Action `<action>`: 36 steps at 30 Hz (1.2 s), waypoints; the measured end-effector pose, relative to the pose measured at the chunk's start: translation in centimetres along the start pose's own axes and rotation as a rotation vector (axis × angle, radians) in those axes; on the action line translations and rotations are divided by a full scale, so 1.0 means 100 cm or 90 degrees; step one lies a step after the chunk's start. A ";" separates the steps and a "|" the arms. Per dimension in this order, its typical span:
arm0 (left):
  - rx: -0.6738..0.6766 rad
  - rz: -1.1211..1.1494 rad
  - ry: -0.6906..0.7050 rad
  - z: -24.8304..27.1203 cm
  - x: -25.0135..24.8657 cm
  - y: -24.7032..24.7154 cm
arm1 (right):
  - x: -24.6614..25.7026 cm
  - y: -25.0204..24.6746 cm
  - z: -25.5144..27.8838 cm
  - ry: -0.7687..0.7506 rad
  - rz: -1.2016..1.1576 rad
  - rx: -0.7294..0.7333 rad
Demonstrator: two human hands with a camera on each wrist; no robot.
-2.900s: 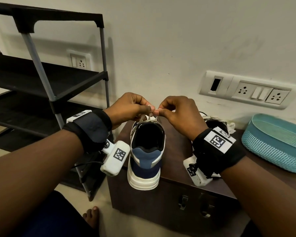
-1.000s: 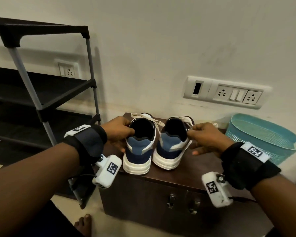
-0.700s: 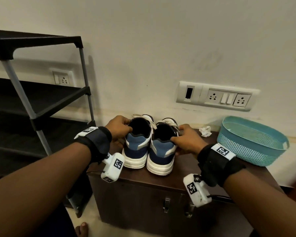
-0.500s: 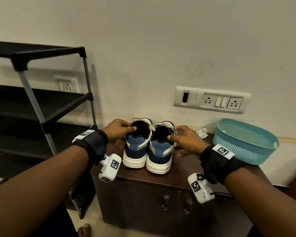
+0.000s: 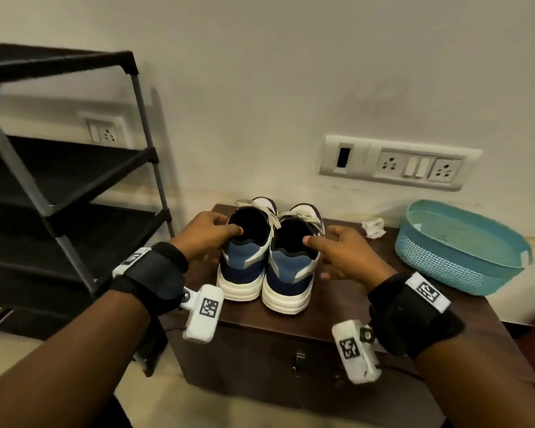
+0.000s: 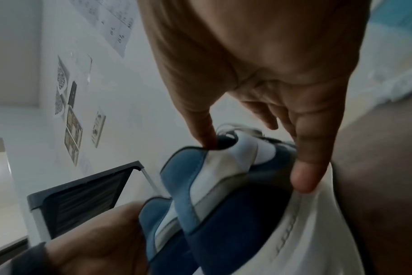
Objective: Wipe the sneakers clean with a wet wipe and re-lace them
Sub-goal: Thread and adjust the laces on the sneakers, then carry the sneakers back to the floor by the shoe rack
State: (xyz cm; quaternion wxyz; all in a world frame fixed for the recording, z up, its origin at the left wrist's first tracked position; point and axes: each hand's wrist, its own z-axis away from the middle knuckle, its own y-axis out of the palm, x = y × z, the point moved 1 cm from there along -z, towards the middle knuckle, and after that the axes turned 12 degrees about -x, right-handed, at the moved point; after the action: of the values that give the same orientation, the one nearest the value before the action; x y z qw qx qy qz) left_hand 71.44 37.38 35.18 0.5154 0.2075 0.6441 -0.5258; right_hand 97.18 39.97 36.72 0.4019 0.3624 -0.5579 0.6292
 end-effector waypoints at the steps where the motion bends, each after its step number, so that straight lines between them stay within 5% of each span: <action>1: 0.008 0.002 -0.007 -0.008 0.004 0.003 | -0.006 0.009 -0.007 -0.003 -0.007 0.001; 10: 0.029 0.125 -0.123 -0.027 0.023 0.020 | -0.028 0.018 -0.024 -0.082 0.070 -0.014; 20: 0.007 -0.040 -0.207 -0.004 -0.011 -0.004 | -0.003 0.019 -0.012 0.185 0.100 -0.020; 28: 0.055 -0.109 -0.220 0.066 -0.163 -0.141 | 0.181 -0.050 0.055 0.158 0.146 0.100; 36: -0.056 -0.069 -0.150 0.081 -0.322 -0.302 | 0.396 -0.072 0.062 0.071 0.121 0.138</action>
State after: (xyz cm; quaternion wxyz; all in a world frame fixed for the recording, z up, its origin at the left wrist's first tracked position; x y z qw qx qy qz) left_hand 62.97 28.09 78.27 0.5670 0.0863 0.6118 -0.5448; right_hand 87.40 38.20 76.27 0.3298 0.3134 -0.4953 0.7400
